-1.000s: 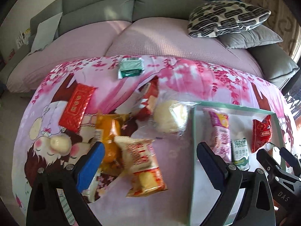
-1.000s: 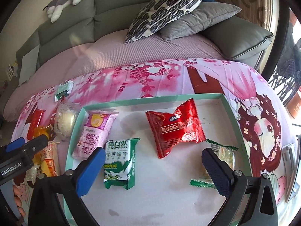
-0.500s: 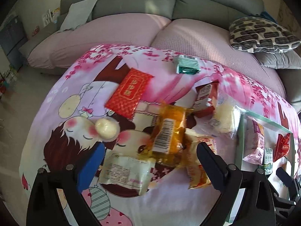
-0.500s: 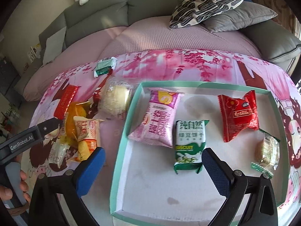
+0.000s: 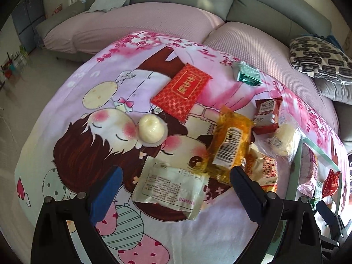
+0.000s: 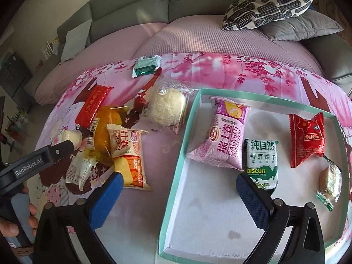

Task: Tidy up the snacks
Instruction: 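Move both tools back toward the remaining snack pile, then grasp the white flat pack with left tool while right tool grasps the yellow bread pack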

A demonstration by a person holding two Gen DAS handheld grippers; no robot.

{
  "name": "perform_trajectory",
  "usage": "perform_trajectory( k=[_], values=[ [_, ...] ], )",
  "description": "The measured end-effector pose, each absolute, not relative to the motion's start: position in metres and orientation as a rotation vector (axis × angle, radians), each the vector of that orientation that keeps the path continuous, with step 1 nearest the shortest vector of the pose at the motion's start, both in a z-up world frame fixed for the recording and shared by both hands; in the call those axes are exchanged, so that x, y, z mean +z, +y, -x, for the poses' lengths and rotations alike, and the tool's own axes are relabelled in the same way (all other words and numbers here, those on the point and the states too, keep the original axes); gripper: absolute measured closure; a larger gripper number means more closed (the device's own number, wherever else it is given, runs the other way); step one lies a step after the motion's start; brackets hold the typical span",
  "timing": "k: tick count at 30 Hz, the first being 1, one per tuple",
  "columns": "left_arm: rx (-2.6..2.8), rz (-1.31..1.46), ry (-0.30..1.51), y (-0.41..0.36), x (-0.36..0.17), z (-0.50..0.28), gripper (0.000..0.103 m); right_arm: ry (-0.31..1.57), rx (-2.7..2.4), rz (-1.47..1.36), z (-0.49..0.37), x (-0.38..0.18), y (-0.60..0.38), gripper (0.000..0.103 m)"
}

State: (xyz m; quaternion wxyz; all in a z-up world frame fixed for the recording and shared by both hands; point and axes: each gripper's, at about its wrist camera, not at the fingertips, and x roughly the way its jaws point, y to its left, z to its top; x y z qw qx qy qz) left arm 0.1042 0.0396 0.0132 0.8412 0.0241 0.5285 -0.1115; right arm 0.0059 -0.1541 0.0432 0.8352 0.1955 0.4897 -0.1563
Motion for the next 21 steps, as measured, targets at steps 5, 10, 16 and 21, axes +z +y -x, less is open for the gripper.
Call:
perform_trajectory(
  k=[5, 10, 16, 21],
  values=[
    [-0.209, -0.015, 1.157, 0.051, 0.001, -0.109, 0.005, 1.019, -0.276, -0.379, -0.021, 0.045, -0.135, 0.0],
    [-0.19, 0.018, 1.194, 0.054, -0.012, -0.115, 0.005, 1.019, -0.249, -0.322, -0.031, 0.042, -0.122, 0.0],
    [-0.159, 0.008, 1.235, 0.055, -0.026, -0.12, 0.005, 1.024, -0.217, -0.318, -0.039, 0.033, -0.118, 0.0],
    [-0.167, -0.004, 1.253, 0.051, -0.035, -0.123, 0.005, 1.037, -0.174, -0.298, -0.047, 0.024, -0.111, 0.0]
  ],
)
